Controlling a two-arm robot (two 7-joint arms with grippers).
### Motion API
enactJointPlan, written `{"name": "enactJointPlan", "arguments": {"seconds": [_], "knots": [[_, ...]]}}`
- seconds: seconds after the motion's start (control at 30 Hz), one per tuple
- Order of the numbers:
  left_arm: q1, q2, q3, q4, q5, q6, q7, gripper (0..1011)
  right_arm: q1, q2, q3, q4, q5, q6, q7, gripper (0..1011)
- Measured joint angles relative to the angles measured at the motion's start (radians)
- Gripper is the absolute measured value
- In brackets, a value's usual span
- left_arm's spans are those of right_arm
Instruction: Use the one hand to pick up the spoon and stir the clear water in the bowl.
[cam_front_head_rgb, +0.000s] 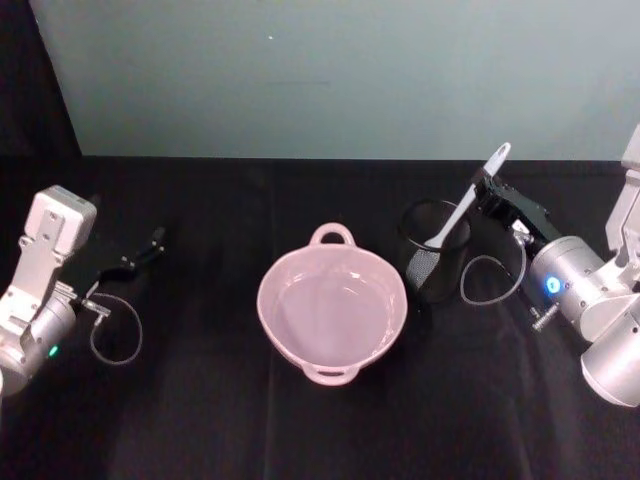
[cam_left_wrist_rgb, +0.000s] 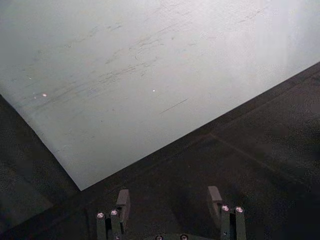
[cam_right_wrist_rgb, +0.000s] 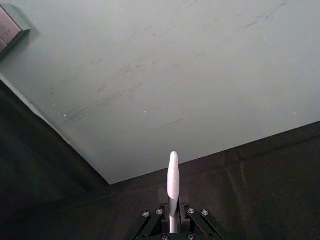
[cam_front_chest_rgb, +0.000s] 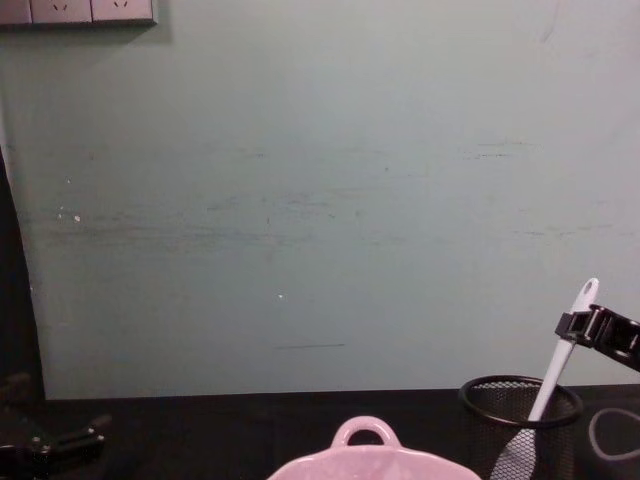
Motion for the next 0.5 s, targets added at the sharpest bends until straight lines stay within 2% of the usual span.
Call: {"name": "enactJointPlan", "arguments": {"seconds": [0.27,0.4,0.43,0.5], "knots": [[0.000,0.000,0.000,0.000,0.000,0.000,0.000,1011,0.000,0.000,0.000,-0.001,0.001,0.000,-0.001,111],[0.000,0.000,0.000,0.000,0.000,0.000,0.000,1011,0.000,0.000,0.000,-0.001,0.001,0.000,-0.002,192],[0.000,0.000,0.000,0.000,0.000,0.000,0.000,1011,0.000,0.000,0.000,-0.001,0.001,0.000,-0.002,251],[0.000,0.000,0.000,0.000,0.000,0.000,0.000,1011,0.000,0.000,0.000,-0.001,0.001,0.000,-0.002,298]]}}
